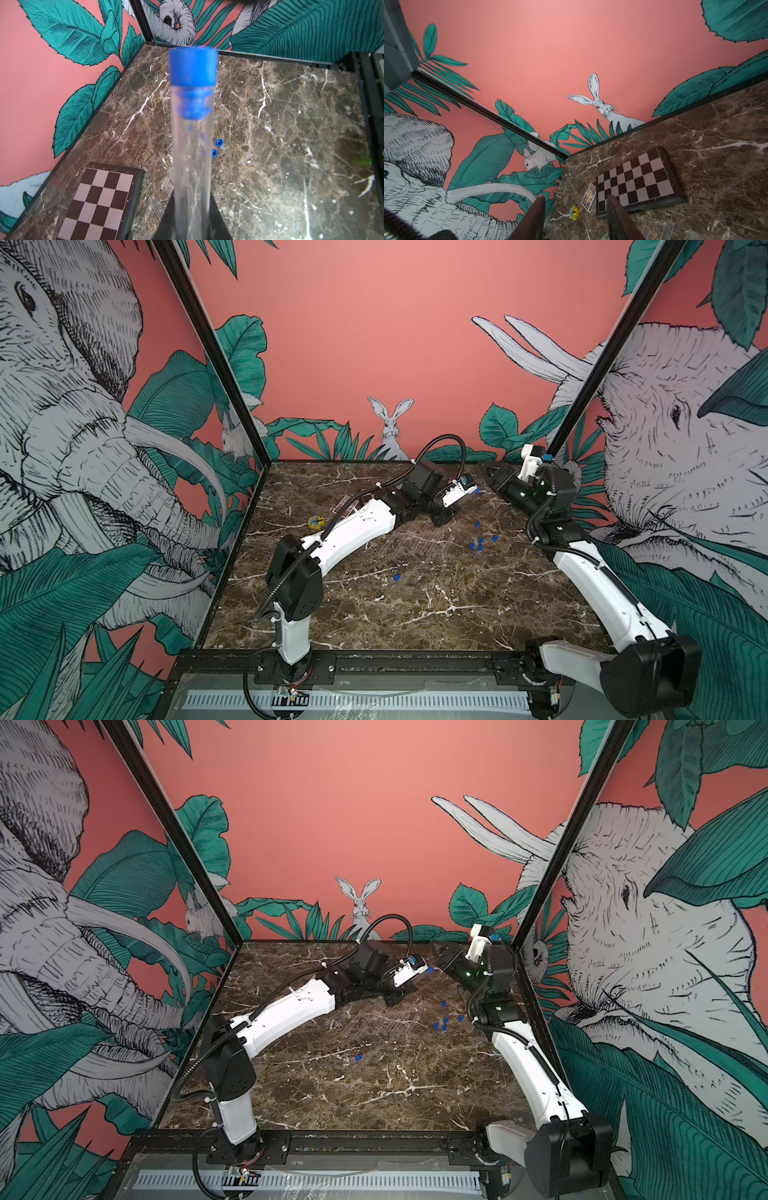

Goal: Remove stoppers from test tubes
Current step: Pick up the test tube at the center of the board.

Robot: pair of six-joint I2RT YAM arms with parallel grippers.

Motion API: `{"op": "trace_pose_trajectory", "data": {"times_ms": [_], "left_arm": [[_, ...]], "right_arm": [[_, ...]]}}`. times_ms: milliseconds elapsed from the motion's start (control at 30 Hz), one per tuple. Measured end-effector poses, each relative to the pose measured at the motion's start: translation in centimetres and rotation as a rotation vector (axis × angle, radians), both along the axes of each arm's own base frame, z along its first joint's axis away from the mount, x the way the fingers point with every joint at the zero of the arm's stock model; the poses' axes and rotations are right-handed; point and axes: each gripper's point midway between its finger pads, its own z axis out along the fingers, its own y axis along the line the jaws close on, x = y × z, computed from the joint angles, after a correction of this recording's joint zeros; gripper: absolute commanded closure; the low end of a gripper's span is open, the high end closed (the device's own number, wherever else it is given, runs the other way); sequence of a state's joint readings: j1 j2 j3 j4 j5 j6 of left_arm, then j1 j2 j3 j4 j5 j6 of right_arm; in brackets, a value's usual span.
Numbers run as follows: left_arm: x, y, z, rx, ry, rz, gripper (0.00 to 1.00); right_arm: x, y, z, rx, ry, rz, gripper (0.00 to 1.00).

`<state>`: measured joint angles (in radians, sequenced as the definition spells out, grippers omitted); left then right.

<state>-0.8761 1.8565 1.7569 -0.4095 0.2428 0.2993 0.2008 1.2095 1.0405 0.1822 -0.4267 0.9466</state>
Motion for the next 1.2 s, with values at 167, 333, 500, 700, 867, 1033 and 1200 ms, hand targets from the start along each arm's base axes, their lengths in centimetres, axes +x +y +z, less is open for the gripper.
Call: {"op": "trace_pose_trajectory", "data": {"times_ms": [167,333,500,700,867,1033,1200], "left_arm": [[0.2,-0.3,2.1,-0.033,0.017,0.043,1.0],[0.3,-0.1,1.6,-0.02,0.049,0.071,1.0],[0.5,-0.2,1.0,-0.011,0.07,0.084,1.0],[0.5,-0.3,1.0,-0.013,0.079,0.09,1.0],[0.5,-0.2,0.8,-0.008,0.084,0.091,1.0],[0.4,-0.2,0.7,-0.002,0.088,0.091,1.0],[0.4,-0.1,0.6,0.003,0.09,0.093,1.0]], "right_arm": [[0.4,0.8,-0.4,0.005,0.038,0.009,0.61],[0.2,1.3,-0.5,0.007,0.05,0.021,0.62],[0.2,1.3,-0.6,0.01,0.059,0.02,0.73],[0.3,1.2,-0.9,0.013,0.071,0.012,0.78],[0.6,1.4,-1.3,0.012,0.084,0.014,0.78],[0.6,1.4,-1.5,0.013,0.091,0.017,0.87],[0.6,1.4,-1.5,0.011,0.09,0.016,0.94]]}}
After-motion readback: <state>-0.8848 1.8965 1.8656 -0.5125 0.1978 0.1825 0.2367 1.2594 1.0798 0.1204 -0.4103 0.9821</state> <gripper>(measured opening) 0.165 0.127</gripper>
